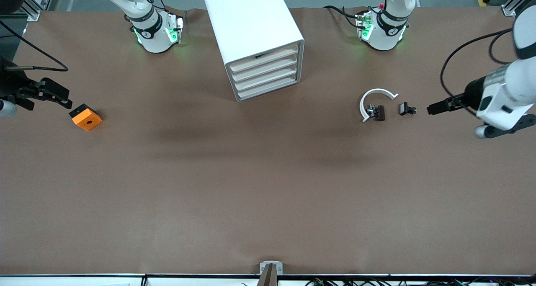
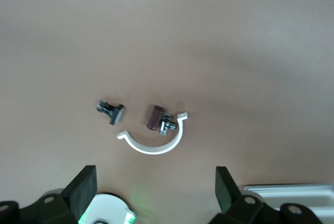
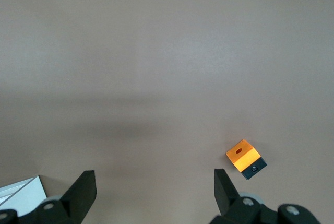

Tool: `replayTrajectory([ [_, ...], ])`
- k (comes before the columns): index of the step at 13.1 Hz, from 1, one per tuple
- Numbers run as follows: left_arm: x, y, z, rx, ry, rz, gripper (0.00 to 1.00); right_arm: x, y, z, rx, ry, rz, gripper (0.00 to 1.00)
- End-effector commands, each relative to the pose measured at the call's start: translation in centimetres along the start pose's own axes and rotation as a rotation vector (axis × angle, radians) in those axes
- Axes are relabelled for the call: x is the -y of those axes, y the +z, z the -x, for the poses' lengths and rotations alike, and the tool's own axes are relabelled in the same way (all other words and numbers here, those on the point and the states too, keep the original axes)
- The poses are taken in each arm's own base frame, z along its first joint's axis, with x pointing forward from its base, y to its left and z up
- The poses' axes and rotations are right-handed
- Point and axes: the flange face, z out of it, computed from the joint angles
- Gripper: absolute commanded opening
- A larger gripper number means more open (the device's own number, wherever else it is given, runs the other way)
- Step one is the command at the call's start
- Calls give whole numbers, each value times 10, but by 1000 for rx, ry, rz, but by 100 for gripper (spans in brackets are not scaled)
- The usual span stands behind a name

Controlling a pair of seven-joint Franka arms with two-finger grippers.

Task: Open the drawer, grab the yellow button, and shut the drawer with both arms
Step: 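Move the left gripper toward the front of the white drawer cabinet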

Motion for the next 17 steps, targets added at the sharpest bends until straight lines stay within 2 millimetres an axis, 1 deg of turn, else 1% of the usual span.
replayTrajectory([
  [1, -22, 19, -9, 44, -83, 1, 100, -3, -3, -3, -1, 1, 8, 100],
  [2, -38, 37, -10, 74, -134, -16, 100, -3, -3, -3, -1, 1, 8, 100],
  [4, -90, 63, 6, 92, -284, -59, 100, -2, -3, -3, 1, -1, 8, 100],
  [6, -120, 89, 12, 125, -430, -85, 100, 2, -3, -3, 0, -7, 6, 100],
  [7, -135, 96, 21, 161, -525, -79, 100, 1, -2, -3, 2, -7, 8, 100],
  [8, -147, 102, 28, 185, -606, -80, 100, 2, -3, -2, 5, -8, 6, 100],
  [10, -173, 128, 37, 226, -775, -129, 100, 7, -2, -2, 7, -16, 5, 100],
  [11, -183, 150, 35, 289, -893, -156, 100, 8, -2, -2, 7, -18, 5, 100],
  [12, -197, 160, 34, 323, -1017, -157, 100, 13, -2, -2, 6, -27, 0, 100],
  [13, -211, 177, 35, 362, -1169, -197, 100, 22, -2, -3, 0, -42, 0, 100],
  [14, -216, 195, 30, 393, -1297, -245, 100, 26, -2, -3, 0, -47, 1, 100],
  [15, -226, 212, 34, 430, -1363, -290, 100, 29, 0, -3, 6, -53, 0, 100],
  [16, -233, 223, 37, 483, -1391, -318, 100, 39, 1, -4, 9, -70, 0, 100],
  [17, -245, 239, 49, 522, -1381, -353, 100, 43, 1, -4, 6, -79, -2, 100],
])
